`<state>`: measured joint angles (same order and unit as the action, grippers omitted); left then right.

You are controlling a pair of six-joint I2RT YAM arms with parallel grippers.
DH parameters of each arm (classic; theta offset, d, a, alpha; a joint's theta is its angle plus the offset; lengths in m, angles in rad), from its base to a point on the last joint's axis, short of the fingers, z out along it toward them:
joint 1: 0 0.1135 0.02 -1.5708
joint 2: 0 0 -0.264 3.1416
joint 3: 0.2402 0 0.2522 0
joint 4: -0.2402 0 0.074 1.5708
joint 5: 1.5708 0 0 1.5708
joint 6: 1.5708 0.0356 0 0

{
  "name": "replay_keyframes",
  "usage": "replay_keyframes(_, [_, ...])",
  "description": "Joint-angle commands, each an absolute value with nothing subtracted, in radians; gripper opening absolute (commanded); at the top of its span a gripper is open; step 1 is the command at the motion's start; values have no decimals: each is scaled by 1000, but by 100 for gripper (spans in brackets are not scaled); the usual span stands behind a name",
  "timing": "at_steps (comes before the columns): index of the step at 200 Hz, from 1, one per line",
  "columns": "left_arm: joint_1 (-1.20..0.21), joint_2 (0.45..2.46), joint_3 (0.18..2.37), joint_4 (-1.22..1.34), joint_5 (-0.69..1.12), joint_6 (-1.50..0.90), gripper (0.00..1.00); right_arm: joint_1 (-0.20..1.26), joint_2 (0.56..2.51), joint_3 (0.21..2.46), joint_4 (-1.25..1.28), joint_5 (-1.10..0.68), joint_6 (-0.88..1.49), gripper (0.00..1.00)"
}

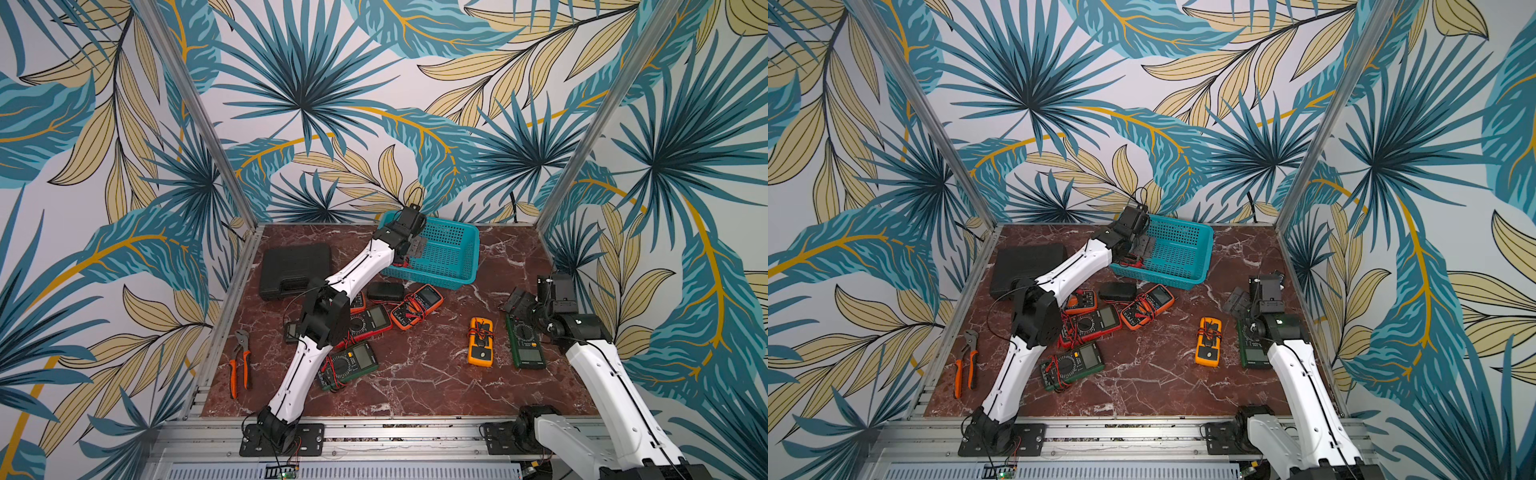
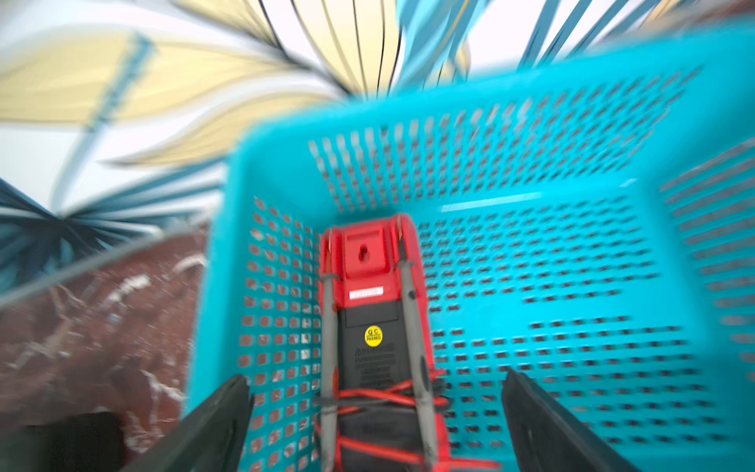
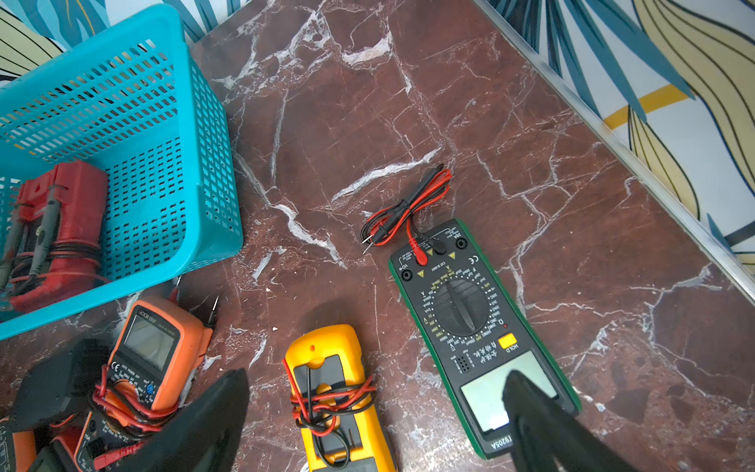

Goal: Put the multimeter into the basket
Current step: Adjust the basket at the center of the board, then pick up the multimeter from the center of the board.

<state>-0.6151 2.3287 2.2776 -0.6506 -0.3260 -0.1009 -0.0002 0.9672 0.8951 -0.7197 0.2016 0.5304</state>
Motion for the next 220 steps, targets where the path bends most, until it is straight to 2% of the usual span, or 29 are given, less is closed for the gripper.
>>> replay_keyframes(1, [-636,2167,2206,-574,-346,-57,100,2,941,895,-756,222,521,100])
replay_keyframes(41, [-655,1909,1877,-415,-319,-100,100,2,920,882,-764,257,533,99])
replay_keyframes(75, [-664,1706,1588,-313,-215,-175,100,3,900,866,-771,297,551,99])
replay_keyframes(126, [-779,1540,1325,-335,-215,-202,100,2,875,848,-781,342,565,100])
replay_keyframes(176, [-842,1497,1130,-281,-65,-209,100,2,871,841,-783,364,575,100])
replay_keyframes(220, [-842,1669,1199,-334,-6,-185,100,2,859,827,-784,364,589,99])
